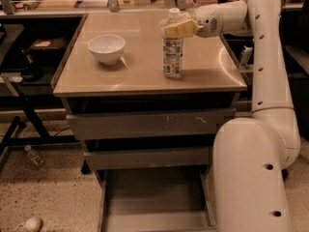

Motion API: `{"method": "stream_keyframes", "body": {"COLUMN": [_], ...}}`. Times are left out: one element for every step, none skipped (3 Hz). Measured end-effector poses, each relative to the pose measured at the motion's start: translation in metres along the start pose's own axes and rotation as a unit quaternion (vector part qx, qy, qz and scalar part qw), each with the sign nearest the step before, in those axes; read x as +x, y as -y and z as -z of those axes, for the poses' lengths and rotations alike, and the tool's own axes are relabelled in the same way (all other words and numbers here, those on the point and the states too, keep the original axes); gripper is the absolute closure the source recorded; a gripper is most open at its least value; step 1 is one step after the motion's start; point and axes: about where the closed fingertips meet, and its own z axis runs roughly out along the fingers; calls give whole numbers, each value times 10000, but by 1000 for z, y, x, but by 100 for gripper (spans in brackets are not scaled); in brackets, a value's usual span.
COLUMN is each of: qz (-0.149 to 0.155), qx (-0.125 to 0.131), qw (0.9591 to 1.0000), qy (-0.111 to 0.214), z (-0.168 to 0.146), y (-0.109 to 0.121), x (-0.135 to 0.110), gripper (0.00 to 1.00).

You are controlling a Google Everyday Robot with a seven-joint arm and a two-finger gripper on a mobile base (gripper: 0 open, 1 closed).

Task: Pick blue plastic bottle from bottom drawer and place on counter

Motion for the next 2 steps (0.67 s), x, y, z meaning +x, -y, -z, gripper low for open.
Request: {"method": "stream_keyframes", "body": {"qz": [-49, -99], "qx": [-15, -12], "qw": [10000, 9999], "qy": [-1, 30], "z": [-3, -4], "y": [4, 8], "x": [3, 7], "gripper": [100, 100]}}
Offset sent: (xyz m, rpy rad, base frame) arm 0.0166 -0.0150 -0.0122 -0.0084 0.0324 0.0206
